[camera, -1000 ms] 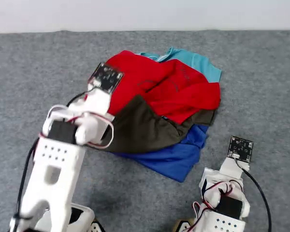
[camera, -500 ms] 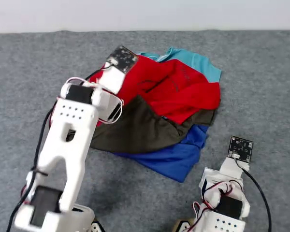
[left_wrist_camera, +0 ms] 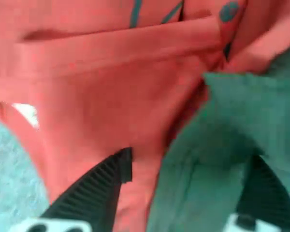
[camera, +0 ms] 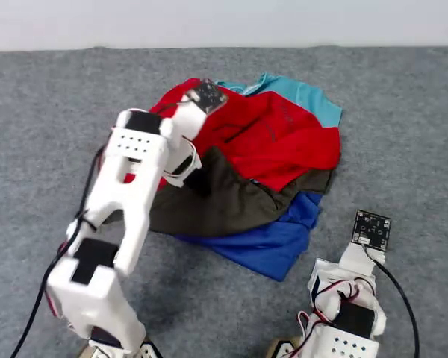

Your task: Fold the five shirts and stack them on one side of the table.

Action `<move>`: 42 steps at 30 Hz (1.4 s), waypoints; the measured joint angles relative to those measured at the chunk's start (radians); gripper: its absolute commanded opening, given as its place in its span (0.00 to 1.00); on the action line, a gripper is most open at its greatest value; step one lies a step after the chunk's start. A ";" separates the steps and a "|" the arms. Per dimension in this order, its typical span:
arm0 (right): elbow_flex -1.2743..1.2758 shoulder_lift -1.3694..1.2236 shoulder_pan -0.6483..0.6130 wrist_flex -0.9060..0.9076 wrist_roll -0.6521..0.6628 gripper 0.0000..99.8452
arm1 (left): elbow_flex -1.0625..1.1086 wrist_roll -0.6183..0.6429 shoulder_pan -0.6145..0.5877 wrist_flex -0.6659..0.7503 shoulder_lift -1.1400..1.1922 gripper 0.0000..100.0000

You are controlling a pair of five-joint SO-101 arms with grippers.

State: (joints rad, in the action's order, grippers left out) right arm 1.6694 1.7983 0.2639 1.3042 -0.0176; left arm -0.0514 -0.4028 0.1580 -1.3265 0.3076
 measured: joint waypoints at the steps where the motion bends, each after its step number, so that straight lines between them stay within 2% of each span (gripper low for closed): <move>1: 0.000 0.000 0.000 0.000 0.000 0.01 | 0.000 -0.002 0.003 0.009 0.034 0.36; 5: 0.000 0.000 0.000 0.000 0.000 0.01 | -0.015 -0.005 0.032 0.026 0.160 0.36; 8: 0.000 0.000 0.000 0.000 0.000 0.01 | -0.038 -0.006 0.040 0.026 0.203 0.30; 14: 0.000 0.000 0.000 0.000 0.000 0.01 | -0.043 -0.005 0.041 0.020 0.213 0.00; 17: 0.000 0.000 0.000 0.000 0.000 0.01 | -0.077 -0.006 0.048 -0.017 0.226 0.00; 22: 0.000 0.000 0.000 0.000 0.000 0.01 | -0.227 -0.009 0.025 -0.195 0.222 0.00; 25: 0.000 0.000 0.000 0.000 0.000 0.01 | -0.319 -0.002 -0.025 -0.270 0.147 0.00; 34: 0.000 0.000 0.000 0.000 0.000 0.01 | -0.473 0.183 -0.245 -0.282 -0.137 0.00; 42: 0.000 0.000 0.000 0.000 0.000 0.01 | -0.503 0.249 -0.542 -0.258 -0.206 0.00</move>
State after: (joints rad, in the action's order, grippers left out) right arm 1.6694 1.7983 0.2639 1.3042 -0.0176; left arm -0.5547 -0.1542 -0.3836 -1.5842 0.1020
